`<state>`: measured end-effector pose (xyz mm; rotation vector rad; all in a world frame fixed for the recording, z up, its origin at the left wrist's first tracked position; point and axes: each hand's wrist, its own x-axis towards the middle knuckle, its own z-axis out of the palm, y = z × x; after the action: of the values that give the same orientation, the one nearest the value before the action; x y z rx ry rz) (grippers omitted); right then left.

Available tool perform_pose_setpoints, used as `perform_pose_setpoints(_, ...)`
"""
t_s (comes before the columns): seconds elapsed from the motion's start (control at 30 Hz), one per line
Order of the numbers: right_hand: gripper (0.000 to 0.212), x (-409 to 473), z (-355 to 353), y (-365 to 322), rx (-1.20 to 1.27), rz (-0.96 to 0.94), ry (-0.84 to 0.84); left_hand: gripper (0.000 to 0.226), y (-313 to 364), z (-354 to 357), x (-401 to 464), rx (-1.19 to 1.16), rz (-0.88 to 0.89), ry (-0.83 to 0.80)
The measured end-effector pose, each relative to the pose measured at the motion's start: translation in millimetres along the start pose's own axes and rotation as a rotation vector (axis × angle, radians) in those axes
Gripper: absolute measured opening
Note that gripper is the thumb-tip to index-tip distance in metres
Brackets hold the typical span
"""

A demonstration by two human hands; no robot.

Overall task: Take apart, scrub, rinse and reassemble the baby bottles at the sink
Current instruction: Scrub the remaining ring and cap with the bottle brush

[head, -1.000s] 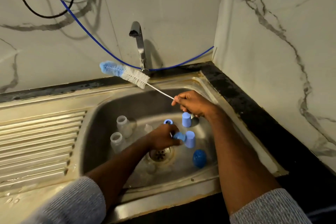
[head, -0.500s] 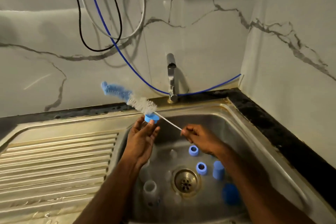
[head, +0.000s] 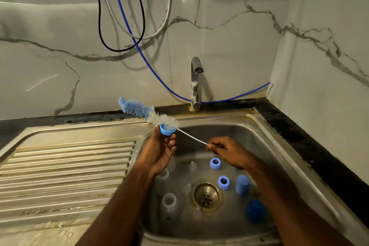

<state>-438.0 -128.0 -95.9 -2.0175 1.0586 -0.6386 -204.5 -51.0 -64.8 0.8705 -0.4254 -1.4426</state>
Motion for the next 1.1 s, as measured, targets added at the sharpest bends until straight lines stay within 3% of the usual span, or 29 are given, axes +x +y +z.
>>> perform_pose_setpoints(0.1, 0.018, -2.8, -2.7, -1.6, 0.027, 0.023, -0.042, 0.048, -0.4, 2.0, -1.0, -0.076, 0.068, -0.012)
perform_pose_setpoints(0.2, 0.021, -5.3, 2.6, -8.2, 0.060, 0.043, -0.100, 0.030, -8.5, 6.7, -2.2, -0.028, 0.282, 0.031)
perform_pose_setpoints(0.33, 0.022, -4.7, 10.2, -11.8, 0.084, 0.031, -0.109, 0.043, -8.3, 3.1, -0.7, 0.478, 0.584, 0.206)
perform_pose_setpoints(0.4, 0.021, -2.7, 8.3, -10.2, 0.040, 0.020, -0.083, 0.037, -4.2, 1.6, -1.3, 0.404, 0.547, 0.221)
perform_pose_setpoints(0.47, 0.019, -1.8, 4.3, -8.9, 0.015, 0.029, -0.086, 0.034, -0.6, 2.7, -2.7, 0.081, 0.328, 0.132)
perform_pose_setpoints(0.57, 0.018, -2.1, 4.9, -8.5, -0.043, 0.031, -0.087, 0.049, 0.9, 2.0, -2.0, -0.071, 0.112, 0.065)
perform_pose_setpoints(0.63, 0.018, -0.8, 7.6, -9.6, -0.061, 0.014, -0.043, 0.053, -1.8, 4.5, -0.5, -0.066, 0.140, 0.060)
perform_pose_setpoints(0.8, 0.020, 2.3, 1.6, -2.0, -0.105, 0.036, 0.049, 0.050, -4.6, 4.3, 2.8, 0.034, 0.421, 0.023)
perform_pose_setpoints(0.93, 0.018, -4.7, 2.5, -9.8, -0.069, 0.057, -0.022, 0.040, -8.8, 6.4, 2.2, 0.006, 0.377, 0.004)
perform_pose_setpoints(1.03, 0.022, -1.9, 5.7, -10.1, -0.105, 0.036, 0.067, 0.034, -10.9, 10.7, 0.9, 0.022, 0.339, -0.027)
perform_pose_setpoints(1.1, 0.024, 0.2, 0.3, -3.4, -0.117, 0.046, 0.116, 0.034, -6.0, 8.6, 1.1, -0.102, 0.319, -0.013)
